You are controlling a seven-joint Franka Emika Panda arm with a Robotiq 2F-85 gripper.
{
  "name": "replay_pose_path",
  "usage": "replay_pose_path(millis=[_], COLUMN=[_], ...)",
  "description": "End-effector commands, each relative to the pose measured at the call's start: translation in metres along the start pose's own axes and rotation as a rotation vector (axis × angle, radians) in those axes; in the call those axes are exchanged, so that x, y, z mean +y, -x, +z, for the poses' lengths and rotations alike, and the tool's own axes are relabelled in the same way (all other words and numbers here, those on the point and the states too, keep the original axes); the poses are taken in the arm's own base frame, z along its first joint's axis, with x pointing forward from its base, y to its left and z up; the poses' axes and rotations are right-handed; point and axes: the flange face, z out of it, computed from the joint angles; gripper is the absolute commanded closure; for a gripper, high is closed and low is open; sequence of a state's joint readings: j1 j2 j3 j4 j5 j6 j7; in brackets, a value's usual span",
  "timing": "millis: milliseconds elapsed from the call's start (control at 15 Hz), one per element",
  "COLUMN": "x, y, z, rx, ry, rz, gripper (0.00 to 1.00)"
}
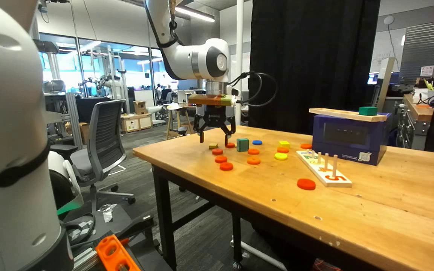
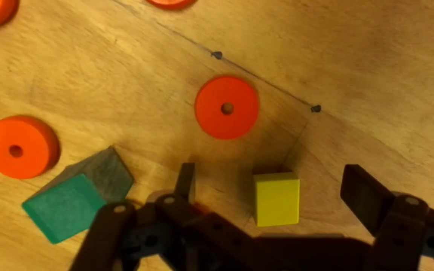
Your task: Put a yellow block from the table in the second compartment from the right of the wooden tray
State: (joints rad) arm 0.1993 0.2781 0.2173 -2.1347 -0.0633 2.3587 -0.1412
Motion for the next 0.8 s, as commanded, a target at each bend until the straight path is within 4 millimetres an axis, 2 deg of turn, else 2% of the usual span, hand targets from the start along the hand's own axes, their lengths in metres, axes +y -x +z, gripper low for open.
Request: replay_pose_path(millis=[0,467,533,600,733], x=[-0.003,0.0,0.0,0.0,0.001], y=[-0.017,-0.026,-0.027,-0.027,-0.029], z=[0.001,0.01,0.011,0.012,0.011], rx=[0.016,0.017,0.015,0.015,0.021], ry=[-0.008,-0.023,-0.024,-0.026,-0.026], rz=[-0.026,-0.023,-0.02,-0.02,-0.018], gripper=[0.0,0.0,0.25,0.28,0.44])
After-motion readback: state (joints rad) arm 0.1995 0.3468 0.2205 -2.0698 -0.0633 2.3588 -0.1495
